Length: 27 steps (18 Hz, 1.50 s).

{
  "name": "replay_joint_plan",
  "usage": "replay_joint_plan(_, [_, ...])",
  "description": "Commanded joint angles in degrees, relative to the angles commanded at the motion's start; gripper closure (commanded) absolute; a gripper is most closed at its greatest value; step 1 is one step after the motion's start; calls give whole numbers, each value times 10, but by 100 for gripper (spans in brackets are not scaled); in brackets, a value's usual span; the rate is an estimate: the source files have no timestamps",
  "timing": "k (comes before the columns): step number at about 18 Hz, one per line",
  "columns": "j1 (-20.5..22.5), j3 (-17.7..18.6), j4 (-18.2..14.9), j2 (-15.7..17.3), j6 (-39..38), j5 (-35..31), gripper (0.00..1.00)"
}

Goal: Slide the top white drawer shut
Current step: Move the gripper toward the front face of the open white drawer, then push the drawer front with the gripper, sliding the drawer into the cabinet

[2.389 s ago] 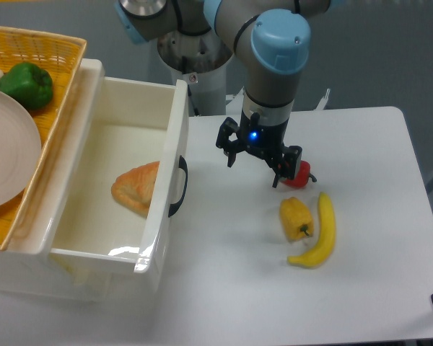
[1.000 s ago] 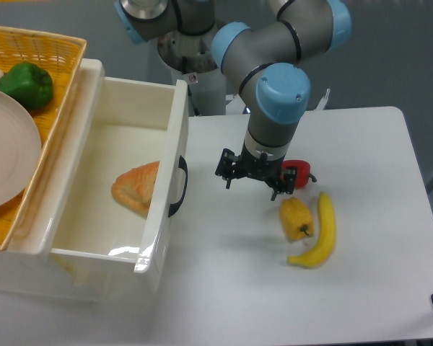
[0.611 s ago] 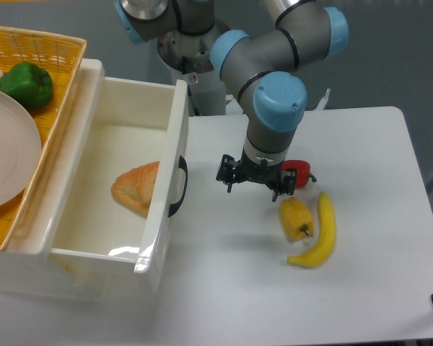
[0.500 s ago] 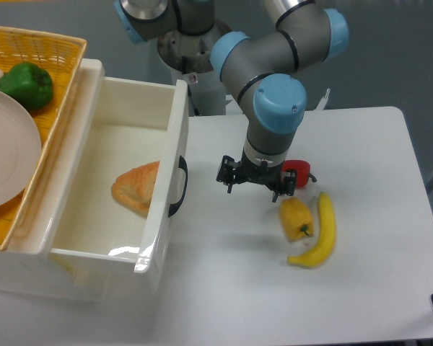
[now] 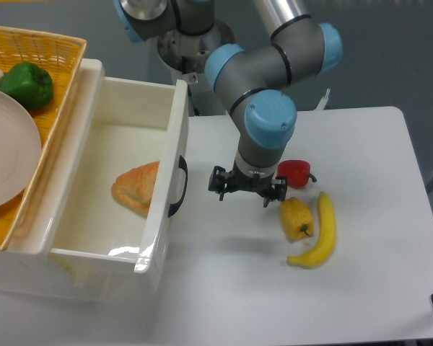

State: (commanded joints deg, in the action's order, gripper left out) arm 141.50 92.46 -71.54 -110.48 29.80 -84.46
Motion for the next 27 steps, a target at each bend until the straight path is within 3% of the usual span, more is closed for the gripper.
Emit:
replay_joint_plan(8, [-10, 4, -22, 0, -1, 9, 0])
replay_joint_plan(27, [-34, -1, -21, 10, 2, 25, 0])
